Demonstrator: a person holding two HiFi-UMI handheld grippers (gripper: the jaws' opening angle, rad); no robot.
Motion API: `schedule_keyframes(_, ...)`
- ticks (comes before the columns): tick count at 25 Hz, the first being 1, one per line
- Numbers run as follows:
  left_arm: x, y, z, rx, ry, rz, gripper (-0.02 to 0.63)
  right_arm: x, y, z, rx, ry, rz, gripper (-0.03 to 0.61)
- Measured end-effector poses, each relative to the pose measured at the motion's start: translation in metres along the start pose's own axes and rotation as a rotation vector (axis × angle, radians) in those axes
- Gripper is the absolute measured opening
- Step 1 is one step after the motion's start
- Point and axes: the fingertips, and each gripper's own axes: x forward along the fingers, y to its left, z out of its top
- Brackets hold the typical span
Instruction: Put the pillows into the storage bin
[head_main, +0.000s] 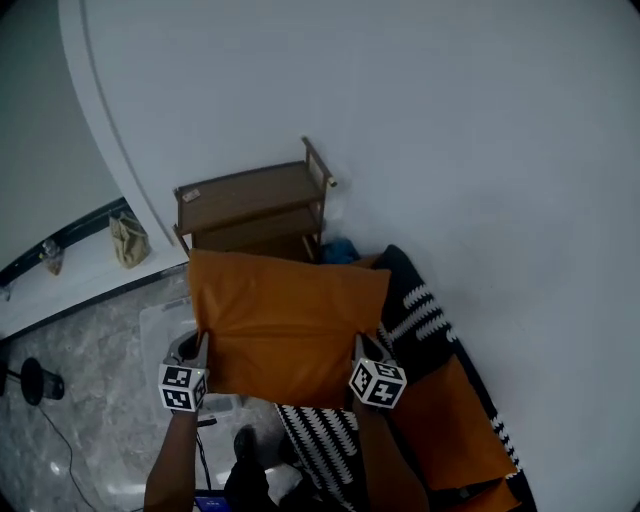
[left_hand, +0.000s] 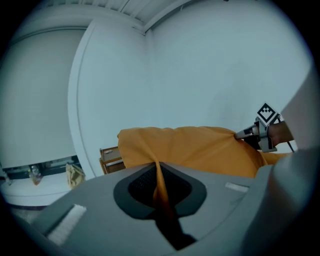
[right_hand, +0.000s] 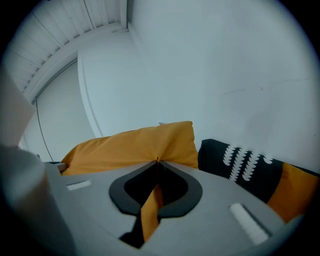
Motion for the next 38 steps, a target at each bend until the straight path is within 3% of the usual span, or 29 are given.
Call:
schedule_keyframes(10, -0.076, 0.146, -0.115, -0.195, 0.085, 0.127, 0.011, 0.113, 0.194, -0.017, -0.263, 0.079, 0.122, 0.017)
schedule_keyframes(17, -0.118, 0.21, -0.207, -0.365, 0.163, 0.196, 0.012, 0.203, 0.339, -0.051, -0.528, 0.162, 0.271, 0.014)
schedule_keyframes(27, -0.147, 0.204, -0.309, -0.613, 0.266, 0.195, 0.018, 0.284, 0.497, -0.13, -0.872, 0.27, 0.45, 0.014)
schedule_keyframes(38, -0.133, 0.179, -0.348, -0.734, 0.325, 0.151, 0.018, 0.332, 0.603, -0.205, -1.147, 0.322, 0.632, 0.012)
